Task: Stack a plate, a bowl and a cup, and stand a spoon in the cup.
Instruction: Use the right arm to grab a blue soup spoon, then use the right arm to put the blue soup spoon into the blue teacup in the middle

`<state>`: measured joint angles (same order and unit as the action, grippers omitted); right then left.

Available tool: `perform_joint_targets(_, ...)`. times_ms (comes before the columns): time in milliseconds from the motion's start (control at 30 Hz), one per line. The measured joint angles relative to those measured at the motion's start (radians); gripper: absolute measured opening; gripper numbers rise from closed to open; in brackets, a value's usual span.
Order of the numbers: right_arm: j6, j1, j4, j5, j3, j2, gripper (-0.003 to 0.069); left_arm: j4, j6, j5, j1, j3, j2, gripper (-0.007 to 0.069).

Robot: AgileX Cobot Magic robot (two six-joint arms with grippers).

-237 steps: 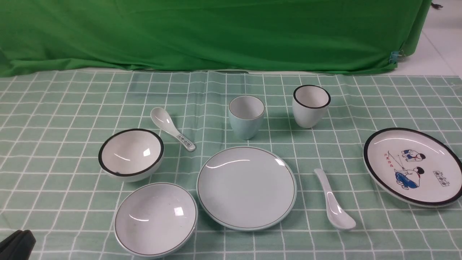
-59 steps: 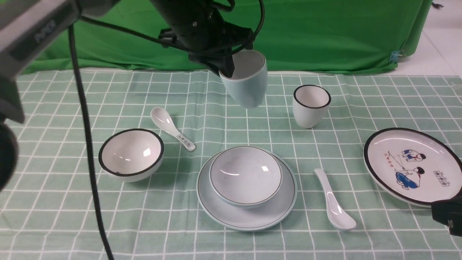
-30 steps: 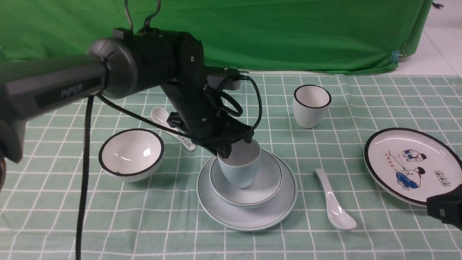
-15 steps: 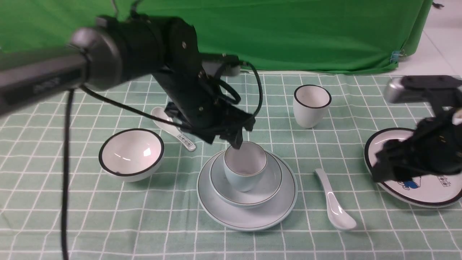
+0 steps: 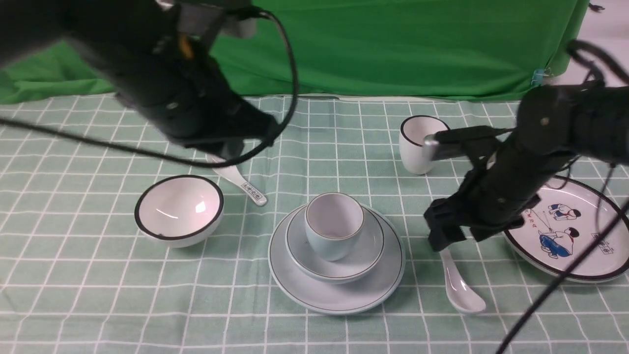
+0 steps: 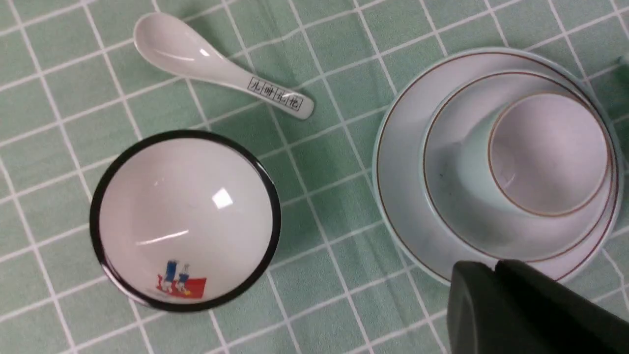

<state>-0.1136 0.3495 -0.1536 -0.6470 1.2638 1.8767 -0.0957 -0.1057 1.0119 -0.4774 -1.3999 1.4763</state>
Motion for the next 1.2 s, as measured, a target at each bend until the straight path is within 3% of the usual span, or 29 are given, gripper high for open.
perform_joint_targets(167, 0.008, 0.014, 0.003, 0.039, 0.019, 0.093, 0.0525, -0.003, -0.026, -0.04, 0.0, 0.192, -0.174, 0.0006)
perform_joint_targets(267, 0.002, 0.017, 0.016, 0.059, 0.024, 0.103, 0.0388, -0.005, -0.047, -0.065, 0.0, 0.285, -0.251, 0.0006)
perform_joint_targets(333, -0.012, 0.024, 0.013, 0.061, 0.024, 0.102, 0.0178, -0.006, -0.06, -0.09, 0.0, 0.343, -0.299, 0.0006)
perform_joint_targets(367, -0.018, 0.028, 0.012, 0.06, 0.024, 0.097, 0.016, -0.007, -0.065, -0.095, 0.0, 0.355, -0.311, 0.0006)
perform_joint_targets(600, -0.026, 0.046, -0.017, 0.165, 0.017, -0.139, 0.0175, -0.023, -0.101, -0.126, 0.0, 0.429, -0.374, 0.0008)
perform_joint_targets(900, -0.011, 0.257, -0.04, 0.85, -0.135, -0.298, 0.0175, -0.034, -0.13, -0.131, 0.0, 0.439, -0.375, 0.0008)
perform_joint_targets(933, -0.004, 0.3, -0.041, 1.026, -0.193, -0.284, 0.0175, -0.04, -0.133, -0.131, 0.0, 0.439, -0.375, 0.0008)
perform_joint_targets(1100, 0.001, 0.367, -0.042, 1.347, -0.31, -0.214, 0.0175, -0.06, -0.133, -0.126, 0.0, 0.439, -0.375, 0.0008)
perform_joint_targets(1200, 0.011, 0.392, -0.043, 1.453, -0.337, -0.165, 0.0175, -0.068, -0.133, -0.125, 0.0, 0.439, -0.375, 0.0008)
